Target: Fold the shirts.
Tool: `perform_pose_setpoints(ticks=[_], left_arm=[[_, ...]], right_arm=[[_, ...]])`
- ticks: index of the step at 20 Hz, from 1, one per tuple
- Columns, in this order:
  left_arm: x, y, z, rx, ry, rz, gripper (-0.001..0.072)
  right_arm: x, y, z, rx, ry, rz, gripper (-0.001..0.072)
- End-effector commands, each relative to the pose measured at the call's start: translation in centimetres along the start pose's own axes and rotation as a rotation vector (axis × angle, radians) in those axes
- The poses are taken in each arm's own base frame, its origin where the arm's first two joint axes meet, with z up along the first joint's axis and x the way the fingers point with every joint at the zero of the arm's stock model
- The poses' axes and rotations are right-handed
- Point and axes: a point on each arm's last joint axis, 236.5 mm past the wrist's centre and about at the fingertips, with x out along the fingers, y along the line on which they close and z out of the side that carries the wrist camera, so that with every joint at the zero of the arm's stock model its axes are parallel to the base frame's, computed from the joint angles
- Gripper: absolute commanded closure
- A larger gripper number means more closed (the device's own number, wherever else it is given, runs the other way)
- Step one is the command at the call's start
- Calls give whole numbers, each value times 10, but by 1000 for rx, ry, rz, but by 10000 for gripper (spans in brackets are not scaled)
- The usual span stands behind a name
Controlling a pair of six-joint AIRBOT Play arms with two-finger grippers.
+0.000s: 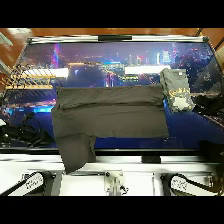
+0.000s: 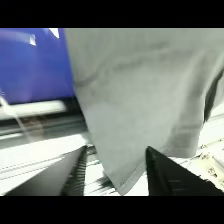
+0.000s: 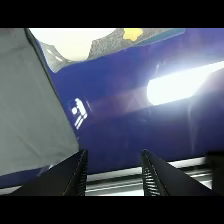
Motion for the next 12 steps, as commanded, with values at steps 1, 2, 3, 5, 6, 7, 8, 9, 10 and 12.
perform_pose_setpoints(ticks=[1, 2, 3, 5, 6, 7, 8, 9, 10, 12], left_arm=[[19, 13, -15, -5, -6, 6, 317], [19, 14, -12, -6, -18, 12, 316], [20, 16, -9, -6, -30, 18, 314], [25, 18, -9, -6, -28, 24, 304], [29, 19, -10, -9, -25, 28, 304], [34, 20, -11, -11, -25, 29, 304], [38, 19, -11, -15, -29, 25, 304], [42, 16, -11, -18, -37, 17, 304], [46, 15, -10, -19, -45, 13, 304], [51, 10, -5, -6, -61, 12, 306]], right_arm=[[8, 2, -7, 10, 13, 30, 244], [10, 1, -8, 11, 18, 31, 244], [12, 1, -9, 12, 18, 31, 244], [12, 2, -9, 13, 20, 34, 245], [12, 2, -9, 13, 21, 34, 244], [12, 2, -10, 13, 24, 34, 244], [12, 2, -10, 13, 25, 35, 244], [12, 2, -10, 13, 24, 35, 245], [12, 2, -10, 14, 24, 35, 244], [12, 2, -10, 14, 24, 34, 244]])
